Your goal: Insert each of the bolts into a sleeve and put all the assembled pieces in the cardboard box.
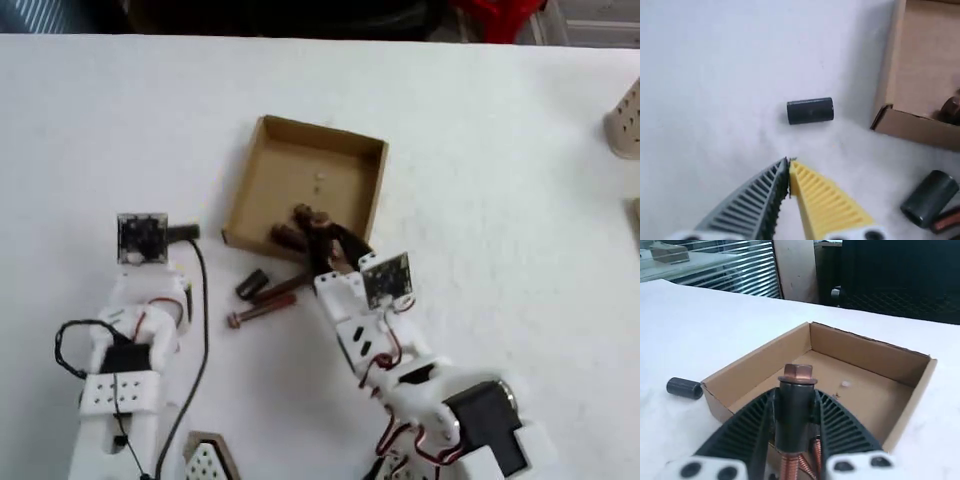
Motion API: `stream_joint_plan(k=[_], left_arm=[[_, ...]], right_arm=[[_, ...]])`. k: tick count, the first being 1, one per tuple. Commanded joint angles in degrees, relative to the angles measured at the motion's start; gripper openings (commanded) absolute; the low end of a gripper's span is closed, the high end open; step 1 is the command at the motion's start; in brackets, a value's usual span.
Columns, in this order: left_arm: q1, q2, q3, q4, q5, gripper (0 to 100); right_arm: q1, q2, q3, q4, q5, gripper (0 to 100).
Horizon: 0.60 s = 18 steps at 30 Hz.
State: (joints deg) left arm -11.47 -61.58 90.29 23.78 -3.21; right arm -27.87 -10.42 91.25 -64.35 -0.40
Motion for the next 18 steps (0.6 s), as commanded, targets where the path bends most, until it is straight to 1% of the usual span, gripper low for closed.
stream_joint_plan(k=[1, 9, 11, 15, 18], left_arm=[[-1.1, 0.2, -0.2, -2.3, -1.3, 3], [-1.3, 0.2, -0.2, -2.2, -1.3, 3], [-1.3, 0.2, -0.2, -2.1, -1.3, 3], [-1.3, 0.2, -0.3, -2.0, -1.4, 3], [-1.3, 0.2, -0.3, -2.0, -1.4, 3]], right_arm=[[2.9, -0.9, -5.6, 6.2, 0.7, 1.5], [5.3, -0.9, -9.5, 15.3, 0.9, 1.5], [6.3, -1.0, -11.3, 18.9, 4.0, 1.5], [8.0, -1.5, -16.3, 29.0, 12.9, 1.5], [9.9, -5.1, -20.2, 39.3, 14.7, 1.5]])
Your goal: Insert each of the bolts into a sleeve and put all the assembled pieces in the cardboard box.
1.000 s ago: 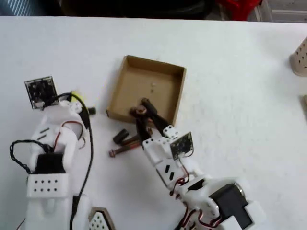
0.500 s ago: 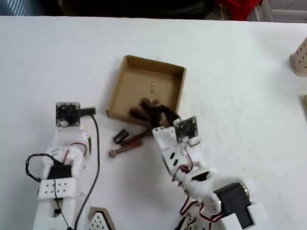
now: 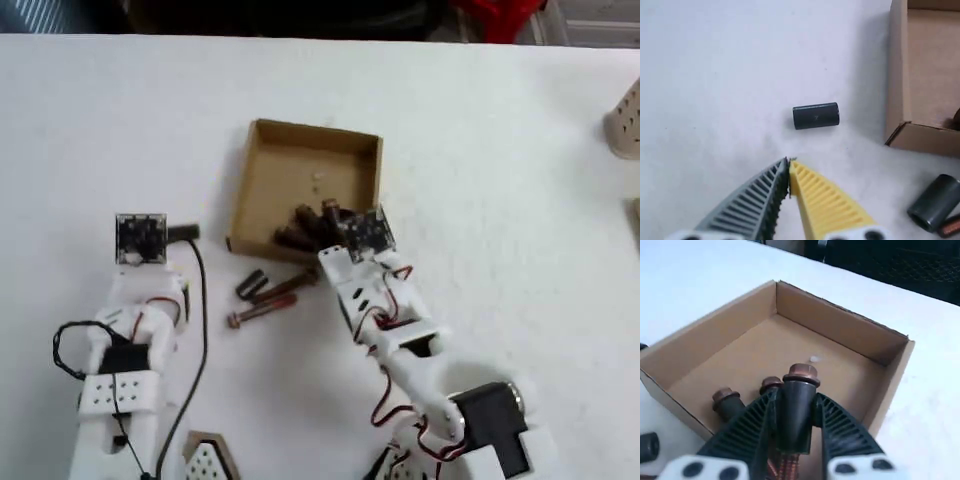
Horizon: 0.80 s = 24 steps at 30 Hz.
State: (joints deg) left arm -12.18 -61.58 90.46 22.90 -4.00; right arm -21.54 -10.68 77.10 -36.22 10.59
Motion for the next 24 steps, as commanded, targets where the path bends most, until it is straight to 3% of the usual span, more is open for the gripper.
stream_joint_plan(k=[1, 9, 24], left_arm=[[-0.6, 0.2, -0.4, -1.1, -0.6, 3], [-0.6, 0.2, -0.4, -1.5, -0.6, 3], [-0.6, 0.2, -0.4, -1.5, -0.6, 3]], right_arm=[[4.5, -6.7, -7.6, 15.4, 3.7, 1.5], [10.0, -14.0, -26.2, 48.9, 3.9, 1.5], [3.9, 6.4, -48.5, 64.1, 4.0, 1.5]])
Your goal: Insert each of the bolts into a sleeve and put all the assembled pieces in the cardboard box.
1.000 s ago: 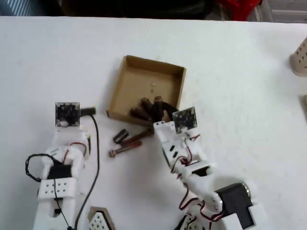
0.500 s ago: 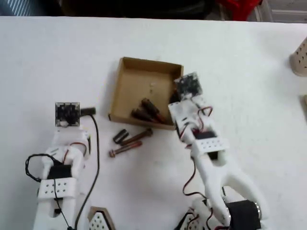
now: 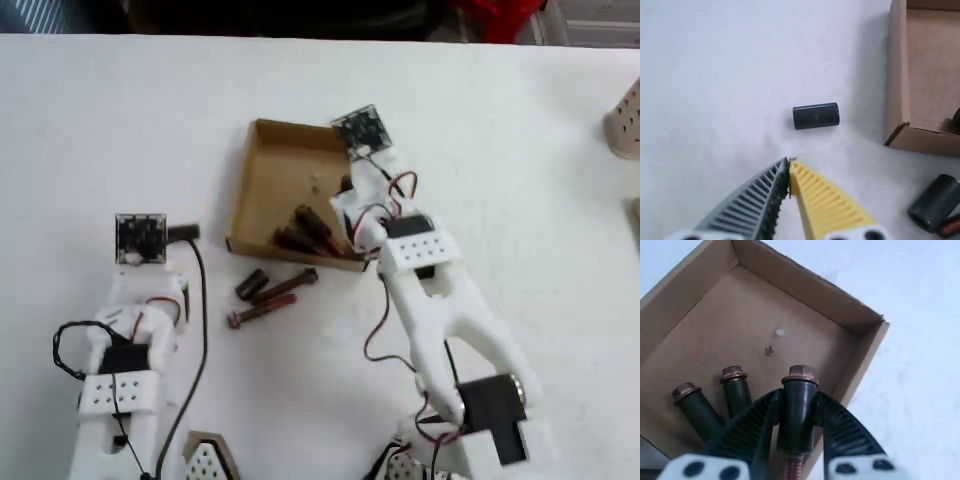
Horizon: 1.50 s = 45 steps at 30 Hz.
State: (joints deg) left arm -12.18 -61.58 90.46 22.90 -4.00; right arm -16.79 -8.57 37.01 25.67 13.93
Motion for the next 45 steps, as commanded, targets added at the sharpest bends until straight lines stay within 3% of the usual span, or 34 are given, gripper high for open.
stream_joint_plan(k=[1, 8, 15, 23, 31, 38, 45], left_arm=[[-0.6, 0.2, -0.4, -1.5, -0.6, 3], [-0.6, 0.2, -0.4, -1.5, -0.6, 3], [-0.6, 0.2, -0.4, -1.6, -0.6, 3], [-0.6, 0.2, -0.2, -3.6, -0.6, 3], [-0.7, 0.2, -0.2, -3.6, -0.6, 3], [-0.7, 0.2, -0.2, -3.6, -0.6, 3], [-4.8, 0.2, -0.5, -5.5, -0.4, 3]], right_arm=[[-0.8, 6.1, -10.0, 2.6, 0.6, 1.5], [-1.8, 18.2, -17.5, 3.7, 0.6, 3.3], [-2.2, 23.0, -19.4, 3.6, 0.6, 22.8], [-2.0, 21.6, -19.5, 6.5, 0.6, 18.0], [-2.3, 7.6, -19.2, 26.2, 0.7, 18.1], [-5.4, -1.9, -19.1, 39.3, 13.9, 19.0], [-17.1, -7.6, -14.3, 45.2, 27.3, 19.0]])
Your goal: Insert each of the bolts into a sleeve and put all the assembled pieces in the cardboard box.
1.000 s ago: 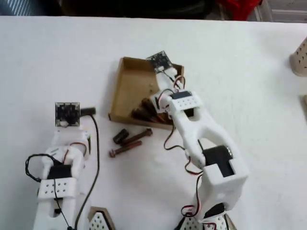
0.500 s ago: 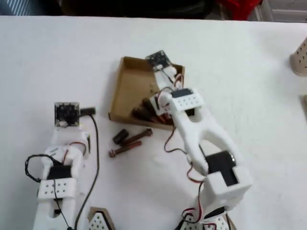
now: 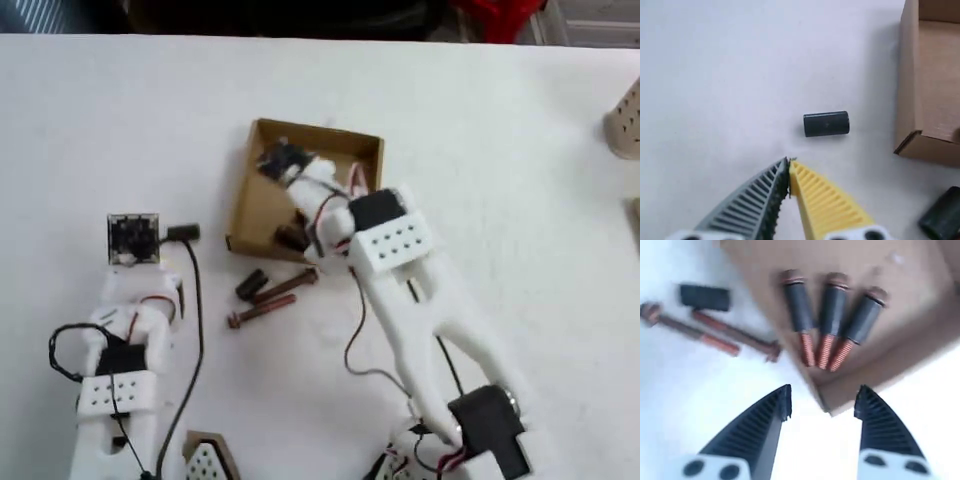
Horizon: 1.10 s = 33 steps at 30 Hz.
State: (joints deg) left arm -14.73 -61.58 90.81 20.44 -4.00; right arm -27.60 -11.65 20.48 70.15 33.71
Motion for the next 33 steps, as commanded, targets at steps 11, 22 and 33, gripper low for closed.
stream_joint_plan(k=[11, 22, 33], left_arm=[[-8.0, 0.5, -0.8, -8.4, -0.2, 3], [-8.9, 0.7, -1.9, -8.4, 0.3, 3], [-8.7, 0.7, -1.9, -8.4, 2.4, 3]], right_arm=[[-19.0, -7.6, 15.0, -14.5, 8.7, 19.0], [-23.0, 4.6, 9.4, -21.0, 13.7, 19.0], [-22.2, 17.6, -0.5, -21.1, 20.7, 18.7]])
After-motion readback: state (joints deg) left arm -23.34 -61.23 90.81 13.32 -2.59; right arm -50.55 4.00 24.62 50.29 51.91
